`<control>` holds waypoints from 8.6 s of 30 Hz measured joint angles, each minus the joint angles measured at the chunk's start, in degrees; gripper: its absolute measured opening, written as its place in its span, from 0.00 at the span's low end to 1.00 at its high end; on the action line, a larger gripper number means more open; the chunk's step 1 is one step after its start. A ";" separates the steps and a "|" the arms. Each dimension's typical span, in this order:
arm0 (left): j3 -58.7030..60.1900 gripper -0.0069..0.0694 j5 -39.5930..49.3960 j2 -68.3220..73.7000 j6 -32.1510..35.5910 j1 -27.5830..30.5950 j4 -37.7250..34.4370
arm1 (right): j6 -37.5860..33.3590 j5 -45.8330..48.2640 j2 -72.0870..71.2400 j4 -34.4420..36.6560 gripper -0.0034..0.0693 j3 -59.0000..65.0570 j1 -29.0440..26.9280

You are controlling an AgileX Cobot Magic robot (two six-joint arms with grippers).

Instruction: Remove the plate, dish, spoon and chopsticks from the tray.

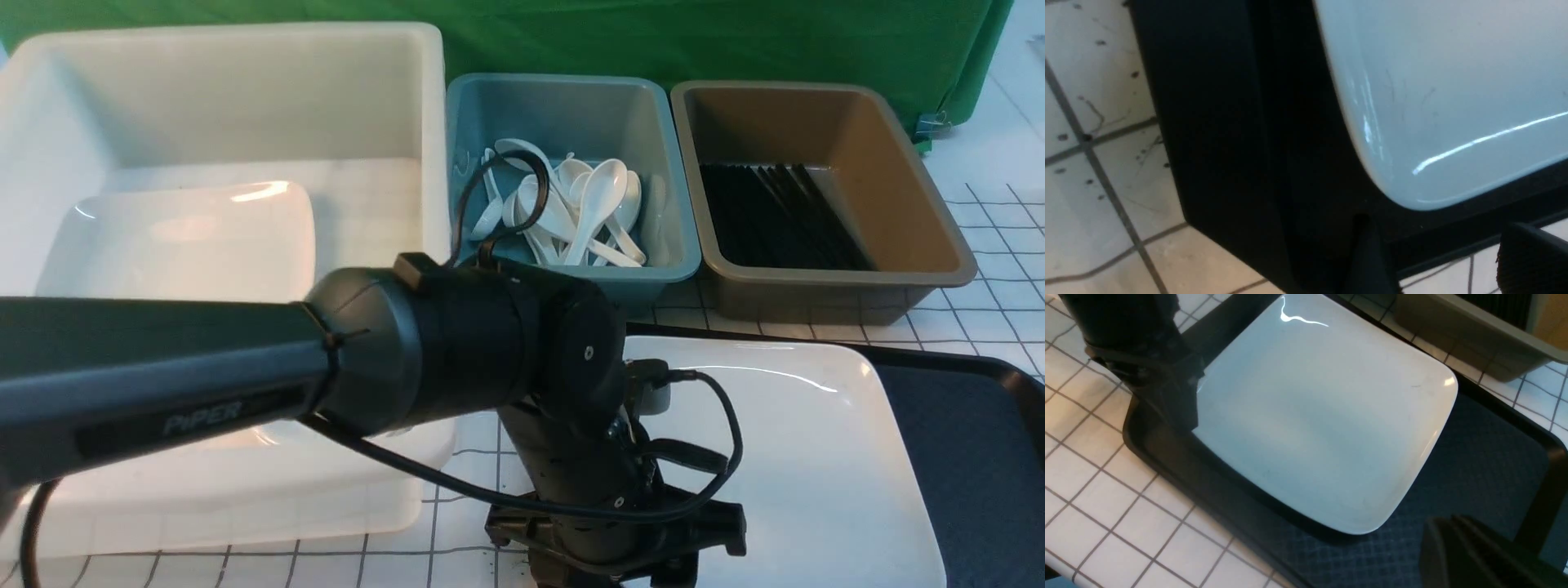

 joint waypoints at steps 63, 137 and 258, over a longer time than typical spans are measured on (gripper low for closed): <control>-2.86 0.51 -20.31 9.17 9.87 3.40 -19.19 | 7.14 -0.08 0.00 -0.69 0.09 0.00 0.00; -2.62 0.13 -16.07 -24.33 18.28 21.46 -20.42 | 8.55 -0.18 0.00 -5.93 0.06 0.00 0.00; -14.74 0.08 19.10 -22.21 43.00 47.27 -2.15 | 2.42 -20.54 -10.65 -6.08 0.06 -0.23 0.00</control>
